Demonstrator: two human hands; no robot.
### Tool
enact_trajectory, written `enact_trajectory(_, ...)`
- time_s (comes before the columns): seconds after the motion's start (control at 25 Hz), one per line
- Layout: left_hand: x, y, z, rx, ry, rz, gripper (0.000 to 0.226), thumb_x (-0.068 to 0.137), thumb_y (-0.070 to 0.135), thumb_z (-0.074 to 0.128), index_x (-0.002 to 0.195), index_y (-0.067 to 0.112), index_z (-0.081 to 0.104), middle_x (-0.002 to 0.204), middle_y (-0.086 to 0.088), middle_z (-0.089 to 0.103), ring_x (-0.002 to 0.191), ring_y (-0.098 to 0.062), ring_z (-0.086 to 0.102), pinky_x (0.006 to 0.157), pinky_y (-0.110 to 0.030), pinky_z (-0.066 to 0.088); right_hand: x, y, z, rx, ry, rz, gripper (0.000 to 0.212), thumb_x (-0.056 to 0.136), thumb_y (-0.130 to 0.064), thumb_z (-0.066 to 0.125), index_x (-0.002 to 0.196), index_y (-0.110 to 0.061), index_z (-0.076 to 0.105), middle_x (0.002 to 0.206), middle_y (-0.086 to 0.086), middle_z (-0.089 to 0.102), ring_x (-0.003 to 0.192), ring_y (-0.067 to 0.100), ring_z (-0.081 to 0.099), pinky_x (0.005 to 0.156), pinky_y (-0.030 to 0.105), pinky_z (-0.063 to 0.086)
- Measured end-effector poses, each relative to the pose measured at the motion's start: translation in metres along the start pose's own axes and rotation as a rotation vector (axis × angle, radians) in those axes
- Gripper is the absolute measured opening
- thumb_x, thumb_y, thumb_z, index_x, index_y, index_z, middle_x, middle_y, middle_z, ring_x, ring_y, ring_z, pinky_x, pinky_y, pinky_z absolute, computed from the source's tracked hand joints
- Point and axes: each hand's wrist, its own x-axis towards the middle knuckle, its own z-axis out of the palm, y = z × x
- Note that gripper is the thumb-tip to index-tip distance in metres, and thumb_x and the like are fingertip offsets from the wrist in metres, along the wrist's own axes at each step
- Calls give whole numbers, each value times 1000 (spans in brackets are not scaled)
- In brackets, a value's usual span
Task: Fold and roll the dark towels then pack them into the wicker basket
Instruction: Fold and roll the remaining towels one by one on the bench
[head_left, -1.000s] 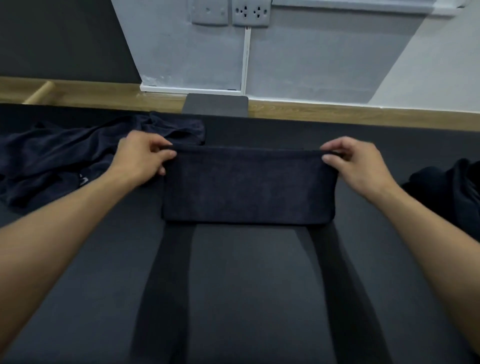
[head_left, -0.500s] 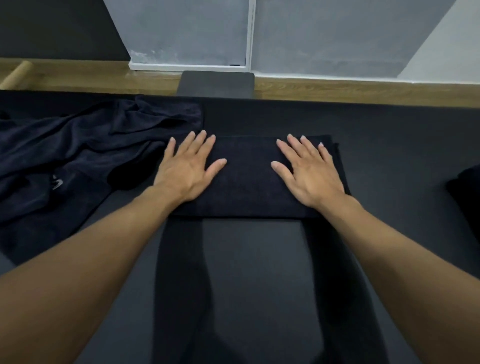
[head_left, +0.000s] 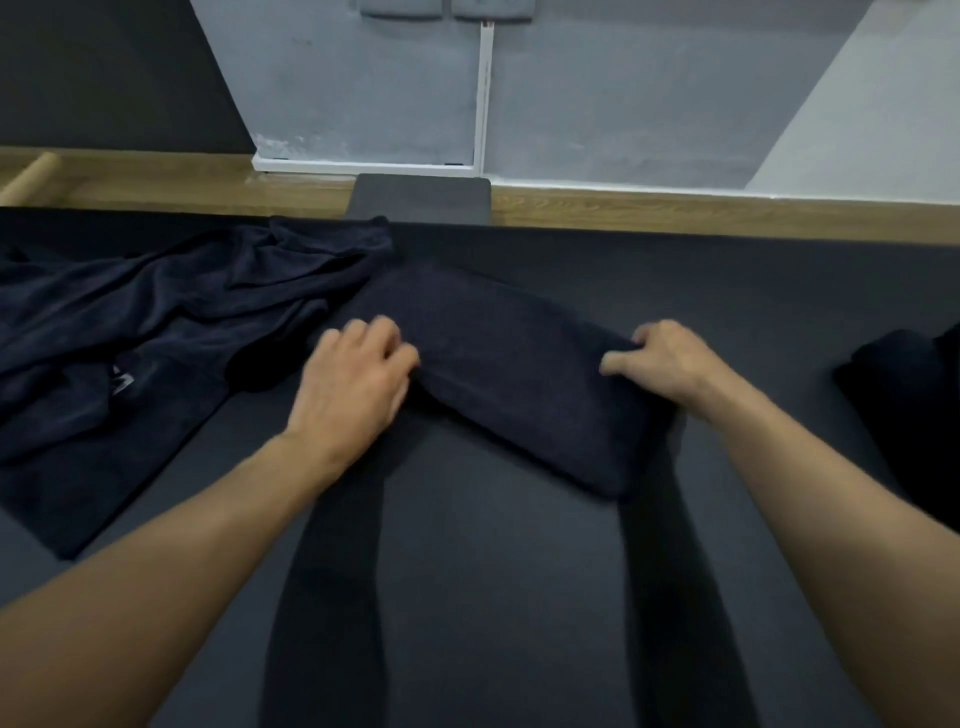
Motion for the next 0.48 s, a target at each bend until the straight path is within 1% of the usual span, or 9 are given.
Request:
enact_trajectory(0.04, 13, 0, -4, -109, -4, -240, 15, 91, 18, 62, 105, 13, 61, 105, -11, 51, 82, -32, 53, 61, -44, 46, -22, 0, 0, 41, -170, 40, 33, 80, -37, 73, 93, -8, 65, 90, 10, 66, 78, 24, 64, 55, 24, 45)
enact_trajectory(0.08, 24, 3, -6, -255, -13, -498, 18, 94, 22, 60, 110, 15, 56, 110, -10, 49, 85, -30, 53, 64, -45, 48, -43, -2, 3, 84, -350, 80, 35, 80, -38, 75, 95, -7, 65, 87, 10, 67, 70, 21, 64, 52, 23, 48)
enact_trajectory(0.12, 33, 8, -8, -445, -41, -728, 24, 95, 29, 58, 115, 17, 51, 116, -8, 49, 89, -28, 54, 72, -46, 50, -60, -4, 9, 140, -468, 93, 38, 82, -41, 74, 97, -7, 63, 84, 9, 68, 67, 20, 65, 53, 25, 52)
enact_trajectory(0.16, 37, 17, -9, -633, -93, -897, 34, 95, 39, 58, 120, 19, 48, 122, -7, 52, 95, -28, 57, 81, -46, 53, -73, -3, 16, 204, -477, 86, 39, 84, -44, 72, 96, -8, 62, 81, 7, 69, 66, 19, 66, 55, 28, 55)
enact_trajectory(0.2, 36, 28, -8, -775, -156, -986, 46, 91, 47, 60, 125, 20, 45, 127, -6, 54, 102, -28, 60, 85, -47, 55, -81, -1, 22, 262, -397, 70, 39, 86, -46, 70, 94, -9, 61, 81, 4, 68, 69, 18, 67, 58, 31, 58)
enact_trajectory(0.28, 20, 51, -18, -872, -342, -989, 69, 84, 52, 69, 137, 22, 36, 129, -1, 54, 111, -28, 59, 87, -48, 56, -91, 2, 30, 329, -229, 50, 31, 88, -43, 68, 93, -12, 64, 89, 1, 69, 80, 16, 67, 64, 34, 61)
enact_trajectory(0.36, -3, 67, -35, -861, -477, -916, 85, 80, 43, 77, 146, 27, 25, 128, -1, 56, 114, -26, 59, 92, -46, 54, -101, 3, 33, 471, -236, 63, 19, 86, -32, 70, 96, -16, 69, 93, -1, 74, 84, 15, 69, 62, 29, 58)
enact_trajectory(0.4, -15, 73, -43, -902, -497, -889, 90, 79, 37, 79, 149, 30, 22, 126, -4, 59, 113, -26, 60, 94, -46, 53, -107, 4, 34, 579, -260, 70, 16, 85, -25, 71, 98, -17, 70, 93, 0, 76, 82, 15, 71, 59, 27, 55)
enact_trajectory(0.48, -34, 83, -60, -1186, -487, -970, 92, 79, 22, 82, 149, 36, 24, 115, -12, 62, 103, -26, 67, 85, -48, 58, -118, 12, 39, 787, -298, 87, 22, 84, -12, 70, 106, -12, 68, 94, 4, 77, 80, 18, 73, 58, 27, 56)
